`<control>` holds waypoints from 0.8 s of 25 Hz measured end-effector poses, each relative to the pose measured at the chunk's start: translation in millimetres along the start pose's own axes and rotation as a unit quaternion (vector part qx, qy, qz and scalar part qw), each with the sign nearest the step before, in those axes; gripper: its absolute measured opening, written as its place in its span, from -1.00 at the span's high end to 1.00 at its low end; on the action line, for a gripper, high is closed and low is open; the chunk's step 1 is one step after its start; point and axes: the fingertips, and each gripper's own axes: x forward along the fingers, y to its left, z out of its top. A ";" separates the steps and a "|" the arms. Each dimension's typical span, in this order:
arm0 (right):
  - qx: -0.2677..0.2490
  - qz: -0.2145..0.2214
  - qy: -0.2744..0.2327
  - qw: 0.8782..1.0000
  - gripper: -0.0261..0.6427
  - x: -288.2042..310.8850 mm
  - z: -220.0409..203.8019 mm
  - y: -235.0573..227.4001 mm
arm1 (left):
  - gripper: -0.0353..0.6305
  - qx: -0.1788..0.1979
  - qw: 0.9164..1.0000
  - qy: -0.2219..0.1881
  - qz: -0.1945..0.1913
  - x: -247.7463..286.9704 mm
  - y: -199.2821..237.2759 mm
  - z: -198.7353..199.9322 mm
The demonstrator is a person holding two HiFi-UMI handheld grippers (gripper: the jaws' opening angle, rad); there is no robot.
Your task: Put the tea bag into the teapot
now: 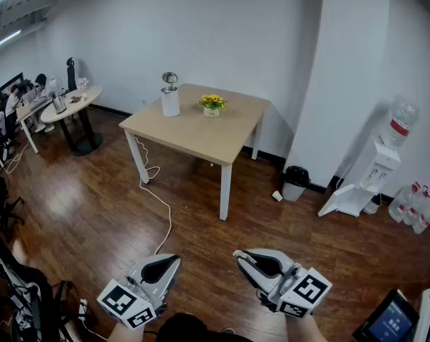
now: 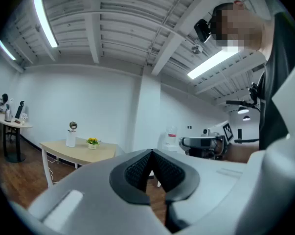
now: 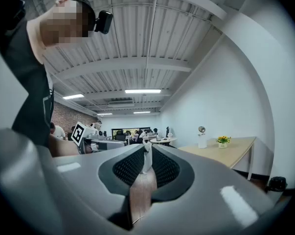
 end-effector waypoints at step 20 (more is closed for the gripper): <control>-0.043 0.047 0.042 0.997 0.78 230.0 58.8 -115.4 | 0.88 0.009 1.000 -0.019 -0.004 61.7 212.3 81.2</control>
